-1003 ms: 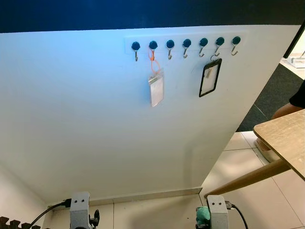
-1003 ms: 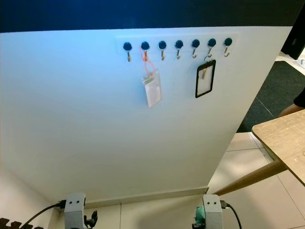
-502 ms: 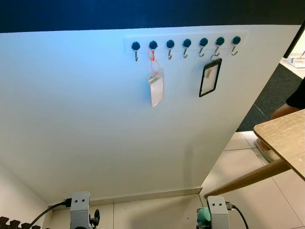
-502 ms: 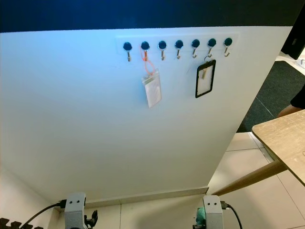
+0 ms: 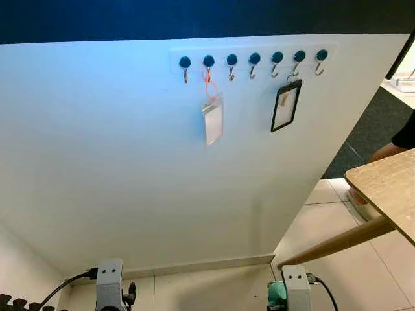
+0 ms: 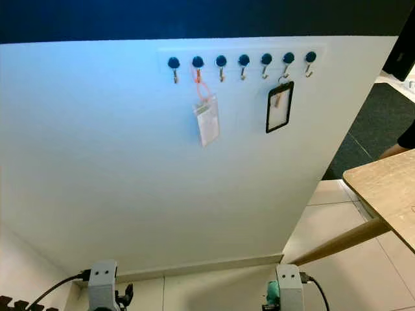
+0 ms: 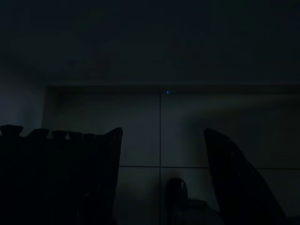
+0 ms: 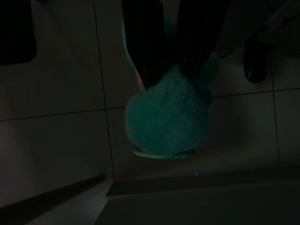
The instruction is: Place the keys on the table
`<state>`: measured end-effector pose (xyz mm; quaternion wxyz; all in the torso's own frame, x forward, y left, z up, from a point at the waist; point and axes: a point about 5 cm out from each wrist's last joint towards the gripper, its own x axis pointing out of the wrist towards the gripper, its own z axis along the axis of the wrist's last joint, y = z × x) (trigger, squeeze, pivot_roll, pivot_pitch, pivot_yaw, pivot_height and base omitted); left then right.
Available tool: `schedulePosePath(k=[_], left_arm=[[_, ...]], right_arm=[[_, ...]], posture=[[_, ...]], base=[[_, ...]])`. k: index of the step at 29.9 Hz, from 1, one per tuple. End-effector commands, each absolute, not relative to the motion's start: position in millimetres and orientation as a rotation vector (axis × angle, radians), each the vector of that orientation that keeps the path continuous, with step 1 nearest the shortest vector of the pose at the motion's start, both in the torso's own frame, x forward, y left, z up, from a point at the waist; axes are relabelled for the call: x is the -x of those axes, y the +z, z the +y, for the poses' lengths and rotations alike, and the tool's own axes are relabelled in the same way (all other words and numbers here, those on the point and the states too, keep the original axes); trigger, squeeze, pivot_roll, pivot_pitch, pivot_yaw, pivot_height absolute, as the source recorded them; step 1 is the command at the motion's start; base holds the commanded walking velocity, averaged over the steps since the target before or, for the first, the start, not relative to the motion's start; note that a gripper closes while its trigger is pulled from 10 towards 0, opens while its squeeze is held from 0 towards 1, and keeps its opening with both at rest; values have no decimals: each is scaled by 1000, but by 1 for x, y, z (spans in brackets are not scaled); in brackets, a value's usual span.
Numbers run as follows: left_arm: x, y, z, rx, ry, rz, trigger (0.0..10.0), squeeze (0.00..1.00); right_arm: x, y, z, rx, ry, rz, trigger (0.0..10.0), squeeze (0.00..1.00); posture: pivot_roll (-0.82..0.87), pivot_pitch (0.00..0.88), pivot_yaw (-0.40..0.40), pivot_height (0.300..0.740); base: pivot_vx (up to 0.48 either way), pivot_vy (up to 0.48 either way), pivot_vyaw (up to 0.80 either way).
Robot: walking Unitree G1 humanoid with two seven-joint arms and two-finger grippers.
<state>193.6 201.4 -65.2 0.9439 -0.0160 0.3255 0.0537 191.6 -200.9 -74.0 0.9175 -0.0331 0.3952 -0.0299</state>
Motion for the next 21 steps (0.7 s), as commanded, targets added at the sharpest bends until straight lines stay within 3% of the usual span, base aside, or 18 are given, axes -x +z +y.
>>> schedulePosePath(k=[1,21], left_arm=[[-189,-68,200,24,105,685,10000,0],[-190,-68,199,22,104,686,10000,0]], right_arm=[[-189,-76,-201,72,-58,835,10000,0],[-189,-76,-201,70,-60,836,10000,0]], posture=[[1,75,-1,740],[2,74,-1,740]], base=[[0,0,0],[0,0,0]])
